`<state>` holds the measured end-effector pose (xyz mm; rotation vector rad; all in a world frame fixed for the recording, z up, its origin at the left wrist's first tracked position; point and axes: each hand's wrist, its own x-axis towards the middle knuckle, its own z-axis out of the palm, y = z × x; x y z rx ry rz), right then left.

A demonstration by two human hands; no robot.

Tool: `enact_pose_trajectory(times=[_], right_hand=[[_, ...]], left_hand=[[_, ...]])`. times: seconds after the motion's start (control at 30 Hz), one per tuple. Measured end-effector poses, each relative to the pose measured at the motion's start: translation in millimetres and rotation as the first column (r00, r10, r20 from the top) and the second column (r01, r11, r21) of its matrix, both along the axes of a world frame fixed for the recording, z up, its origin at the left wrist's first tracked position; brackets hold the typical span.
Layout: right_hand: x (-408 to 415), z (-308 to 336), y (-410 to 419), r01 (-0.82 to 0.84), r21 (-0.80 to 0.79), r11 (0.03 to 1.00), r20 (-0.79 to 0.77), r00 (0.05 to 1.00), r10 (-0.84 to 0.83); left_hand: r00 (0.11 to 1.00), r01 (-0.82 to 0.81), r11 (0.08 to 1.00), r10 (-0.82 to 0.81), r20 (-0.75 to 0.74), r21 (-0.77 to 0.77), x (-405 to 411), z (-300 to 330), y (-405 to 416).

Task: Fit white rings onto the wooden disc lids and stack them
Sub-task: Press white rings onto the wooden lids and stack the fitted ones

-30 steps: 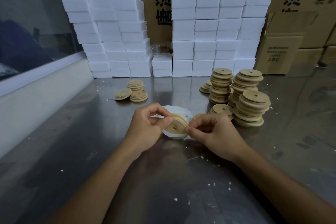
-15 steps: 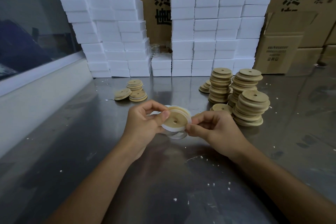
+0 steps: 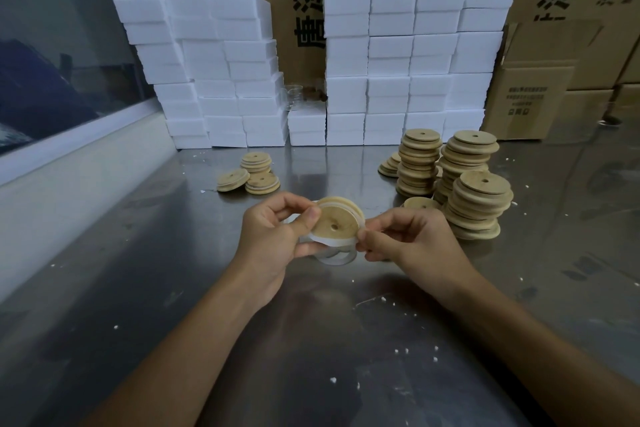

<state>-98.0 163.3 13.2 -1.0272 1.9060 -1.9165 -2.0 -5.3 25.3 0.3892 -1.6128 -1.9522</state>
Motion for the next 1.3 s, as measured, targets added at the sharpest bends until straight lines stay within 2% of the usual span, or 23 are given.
enact_pose_trajectory(times=[0.37,0.6,0.73,0.87,0.97,1.03,1.1,1.2,1.3], right_hand=[[6,3,-4,-0.002,-0.064,0.998,0.135,0.991,0.010],[6,11,-2,0.015,-0.042,0.999,0.112,0.994,-0.010],[4,12,1,0.017,-0.024,1.000,0.043,0.999,-0.016],[7,9,-3,0.060,-0.077,0.995,-0.010,0.998,-0.061],[11,8,-8,0.109,-0.140,0.984,0.056,0.993,-0.102],[10,7,-9,0.149,-0.141,0.979,0.073,0.988,-0.139],[8,4,-8,0.182,-0.113,0.977,0.016,0.983,-0.181],[8,0,-7,0.179,-0.056,0.982,-0.166,0.969,-0.186],[10,-2,-7,0.194,-0.003,0.981,-0.360,0.915,-0.182]], left_hand=[[0.999,-0.004,1.000,0.005,-0.033,0.017,0,4,3],[1.000,0.005,0.990,-0.003,-0.015,0.142,-1,6,8],[0.998,0.057,0.974,-0.051,-0.034,0.221,-2,7,10],[0.997,0.074,0.972,-0.065,-0.047,0.223,-2,5,8],[0.995,0.095,0.975,-0.087,-0.051,0.202,-4,2,9],[0.993,0.110,0.981,-0.102,-0.057,0.158,-4,1,10],[0.997,0.075,0.997,-0.075,-0.032,0.017,-3,0,10],[1.000,-0.021,0.955,0.015,-0.025,-0.297,-2,-2,10],[0.997,-0.062,0.868,0.035,-0.064,-0.492,-2,-2,12]])
